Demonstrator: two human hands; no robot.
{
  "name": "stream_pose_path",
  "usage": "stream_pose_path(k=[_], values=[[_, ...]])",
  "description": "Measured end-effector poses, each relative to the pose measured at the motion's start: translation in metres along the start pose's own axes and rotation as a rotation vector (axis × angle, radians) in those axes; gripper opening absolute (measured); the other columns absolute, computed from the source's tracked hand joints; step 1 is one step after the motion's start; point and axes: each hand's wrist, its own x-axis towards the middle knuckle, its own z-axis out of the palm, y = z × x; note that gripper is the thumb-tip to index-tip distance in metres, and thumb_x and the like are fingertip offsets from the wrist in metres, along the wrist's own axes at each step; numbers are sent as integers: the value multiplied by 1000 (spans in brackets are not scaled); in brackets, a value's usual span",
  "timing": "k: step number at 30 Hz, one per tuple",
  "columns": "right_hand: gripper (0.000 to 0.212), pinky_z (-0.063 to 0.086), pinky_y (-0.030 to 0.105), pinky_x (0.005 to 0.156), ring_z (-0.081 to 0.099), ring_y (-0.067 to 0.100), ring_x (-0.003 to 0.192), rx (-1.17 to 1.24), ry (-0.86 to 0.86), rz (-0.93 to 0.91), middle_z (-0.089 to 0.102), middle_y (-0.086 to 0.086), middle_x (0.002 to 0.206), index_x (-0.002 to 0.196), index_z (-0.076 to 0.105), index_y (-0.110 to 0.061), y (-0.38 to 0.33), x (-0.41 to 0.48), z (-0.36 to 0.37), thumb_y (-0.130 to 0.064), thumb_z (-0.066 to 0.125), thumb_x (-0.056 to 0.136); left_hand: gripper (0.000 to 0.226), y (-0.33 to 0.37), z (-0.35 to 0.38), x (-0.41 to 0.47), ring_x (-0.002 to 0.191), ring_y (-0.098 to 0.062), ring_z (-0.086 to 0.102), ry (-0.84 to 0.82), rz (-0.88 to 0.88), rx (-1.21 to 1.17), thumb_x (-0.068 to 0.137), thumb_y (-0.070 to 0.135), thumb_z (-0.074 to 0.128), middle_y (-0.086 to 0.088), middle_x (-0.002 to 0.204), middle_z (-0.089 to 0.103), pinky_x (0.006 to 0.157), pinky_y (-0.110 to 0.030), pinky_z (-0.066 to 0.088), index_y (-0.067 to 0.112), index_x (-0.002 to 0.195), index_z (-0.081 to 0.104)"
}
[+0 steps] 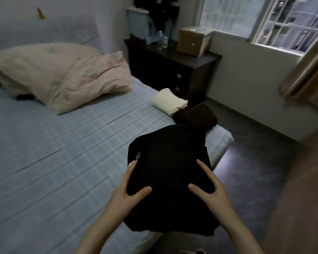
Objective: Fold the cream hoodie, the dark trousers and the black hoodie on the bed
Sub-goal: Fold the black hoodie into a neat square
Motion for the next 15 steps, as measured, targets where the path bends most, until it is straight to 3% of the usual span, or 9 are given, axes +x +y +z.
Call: stream_pose_path(k=[3,6,9,13,15], values=[[69,44,6,94,50,-12,124,11,54,4,52,-35,135,134,51,-55,10,4,-33,-23,81,81,85,10,30,19,114,17,47,-55,-2,10,66,69,75,48,133,35,76,-6,49,74,134,24],[71,44,5,92,50,-11,124,26,89,18,52,-35,135,135,50,-55,25,14,-74,-26,82,80,92,18,67,47,121,12,46,-94,14,74,59,76,72,39,144,33,90,-17,44,72,137,21],[71,46,7,92,52,-8,124,32,119,39,55,-32,134,134,52,-55,44,34,-128,-24,83,78,89,26,120,80,117,18,46,-110,-13,81,62,73,75,39,141,37,88,-10,42,74,134,23],[70,48,24,103,54,-3,125,11,133,68,58,-24,136,131,56,-53,62,68,-210,-15,83,79,83,41,204,118,113,30,39,-109,-44,17,69,57,76,50,134,36,83,-1,40,73,134,27],[71,48,17,99,56,-4,122,-8,132,76,59,-22,135,131,57,-53,65,86,-248,-13,83,78,81,52,241,135,114,30,38,-104,-55,-8,70,55,76,50,134,34,84,0,40,72,134,28]])
